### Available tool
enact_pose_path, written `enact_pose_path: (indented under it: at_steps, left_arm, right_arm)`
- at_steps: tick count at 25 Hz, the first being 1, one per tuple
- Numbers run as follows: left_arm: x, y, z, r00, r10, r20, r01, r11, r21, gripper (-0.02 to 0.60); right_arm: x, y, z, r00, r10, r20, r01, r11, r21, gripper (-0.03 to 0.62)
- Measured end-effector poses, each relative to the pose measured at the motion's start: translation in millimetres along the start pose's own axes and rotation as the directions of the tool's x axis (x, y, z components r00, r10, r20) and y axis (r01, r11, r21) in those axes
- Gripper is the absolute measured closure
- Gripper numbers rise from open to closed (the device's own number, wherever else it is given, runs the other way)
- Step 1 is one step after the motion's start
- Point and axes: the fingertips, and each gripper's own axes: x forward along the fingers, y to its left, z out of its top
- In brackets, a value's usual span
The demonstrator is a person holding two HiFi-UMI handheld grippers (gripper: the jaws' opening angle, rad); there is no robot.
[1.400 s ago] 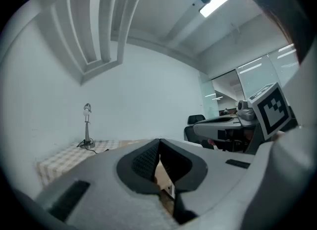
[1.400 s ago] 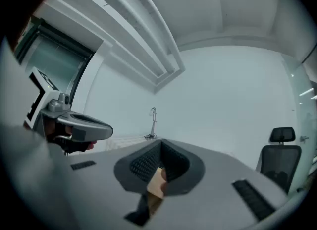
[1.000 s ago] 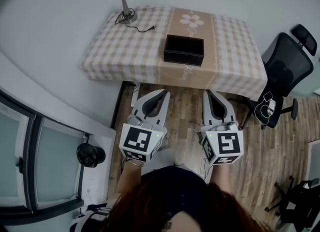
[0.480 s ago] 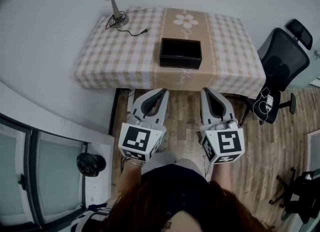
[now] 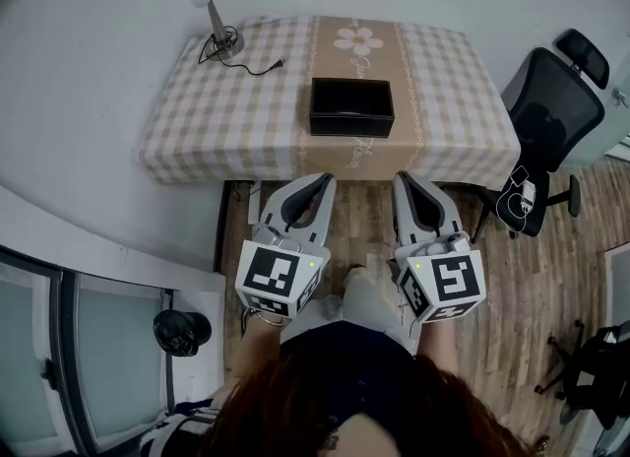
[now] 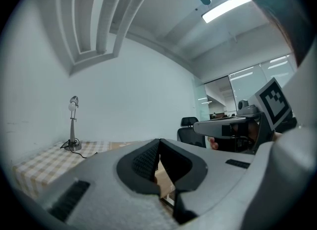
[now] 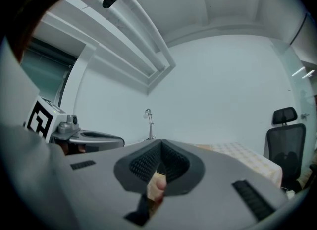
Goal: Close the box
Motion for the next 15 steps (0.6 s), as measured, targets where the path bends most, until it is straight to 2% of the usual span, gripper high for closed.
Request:
enact_pose_path:
  at_steps: [11,15]
  left_arm:
    - [25.0,13.9,-1.6,1.000,-0.004,-0.007,0.004,1.000,0.002,0.554]
    - [36.8,22.5,-3.2,1.000,0.004,-0.015,-0.004,1.000,0.003,0.554]
  right_arm:
    - [22.5,-14.1,-0.7,1.000,0.009,-0.004,-0.009,1.000,-0.005,0.577]
    - [35.2,-21.4,-4.0,0.999,0.004,-0.037,-0.004,1.000,0.007,0.577]
